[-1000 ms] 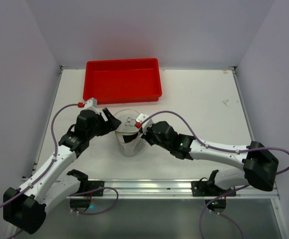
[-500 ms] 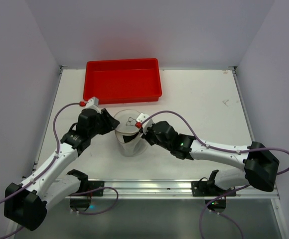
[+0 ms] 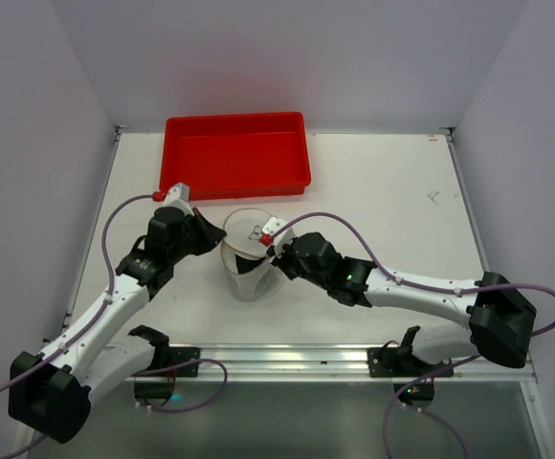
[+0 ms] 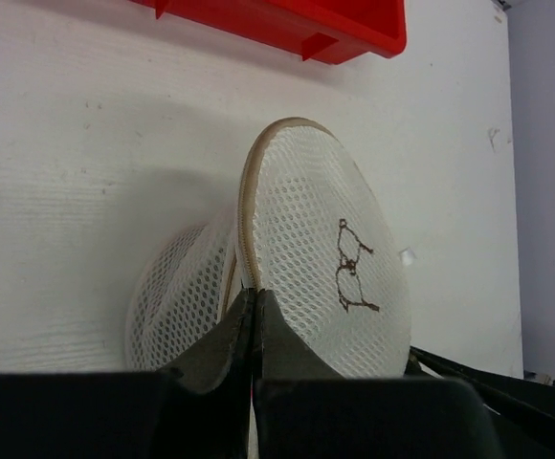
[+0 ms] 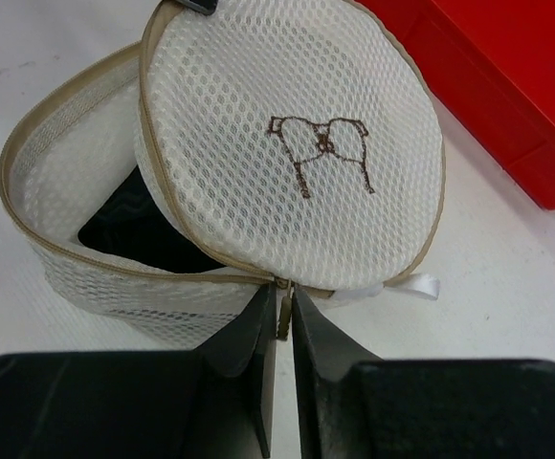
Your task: Unzip the laundry bag and remove the bra
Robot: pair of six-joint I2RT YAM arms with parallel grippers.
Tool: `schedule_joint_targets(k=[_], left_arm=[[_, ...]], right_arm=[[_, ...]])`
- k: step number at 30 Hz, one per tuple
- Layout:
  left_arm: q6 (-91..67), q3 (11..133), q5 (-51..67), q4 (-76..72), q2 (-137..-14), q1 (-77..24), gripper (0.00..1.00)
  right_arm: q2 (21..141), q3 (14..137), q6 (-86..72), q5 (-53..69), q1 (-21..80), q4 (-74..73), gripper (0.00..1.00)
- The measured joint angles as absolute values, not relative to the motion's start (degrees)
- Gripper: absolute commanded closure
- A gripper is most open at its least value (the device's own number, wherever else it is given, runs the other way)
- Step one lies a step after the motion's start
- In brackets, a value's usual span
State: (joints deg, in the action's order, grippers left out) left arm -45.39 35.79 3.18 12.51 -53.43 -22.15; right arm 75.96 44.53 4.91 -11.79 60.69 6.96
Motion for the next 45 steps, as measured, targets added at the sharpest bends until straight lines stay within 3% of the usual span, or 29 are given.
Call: schedule_joint_targets(k=[5, 11, 26, 28, 30, 31, 32, 33, 34, 35, 36, 39, 45], left_arm=[[-45.5, 35.8, 5.8, 10.8, -51.3, -22.2, 1.00], [-45.7, 36.3, 7.7, 9.0, -48.2, -22.2, 1.00], [-46.5, 36.3, 9.3, 7.2, -47.7, -22.2, 1.00], [-46.5, 36.3, 9.3, 7.2, -47.7, -22.2, 1.00], [-46.5, 36.3, 9.2, 7.2, -47.7, -22.2, 1.00], [-46.5, 36.3, 9.2, 7.3, -47.7, -22.2, 1.00], [-46.5, 36.3, 9.2, 7.4, -47.6, -22.2, 1.00], [-46.4, 36.3, 9.1, 7.5, -47.5, -22.2, 1.00], [-46.4, 36.3, 8.9, 7.8, -47.2, -22.2, 0.95], [-46.4, 36.3, 8.9, 8.2, -46.9, -22.2, 0.80], [-45.7, 36.3, 8.9, 8.8, -46.5, -22.2, 0.75], [-43.8, 36.9, 7.9, 11.9, -44.6, -22.3, 0.59], [-39.9, 39.1, 6.8, 17.6, -43.7, -22.3, 0.48]], right_arm=[[76.0, 44.5, 3.8, -10.9, 60.7, 6.9, 0.62], [74.7, 44.6, 1.9, -10.0, 60.7, 6.4, 0.44], [84.0, 56.5, 1.3, -12.8, 65.9, 6.9, 0.39], [86.0, 57.6, 1.5, -15.6, 66.7, 6.9, 0.41], [87.6, 58.0, 1.9, -19.2, 67.5, 7.2, 0.55], [88.1, 58.0, 2.1, -21.0, 67.9, 7.3, 0.65], [88.4, 57.7, 2.1, -22.6, 68.2, 7.8, 0.81], [88.4, 57.1, 2.3, -24.2, 68.4, 8.4, 0.86], [88.2, 56.4, 2.1, -25.6, 68.7, 9.5, 0.91], [87.8, 55.3, 2.2, -26.7, 68.8, 10.9, 0.95], [87.2, 54.1, 2.2, -27.6, 68.9, 12.3, 1.00], [84.1, 50.2, 2.5, -29.4, 68.9, 14.7, 1.00], [77.2, 45.0, 2.8, -29.2, 68.7, 19.0, 1.00]])
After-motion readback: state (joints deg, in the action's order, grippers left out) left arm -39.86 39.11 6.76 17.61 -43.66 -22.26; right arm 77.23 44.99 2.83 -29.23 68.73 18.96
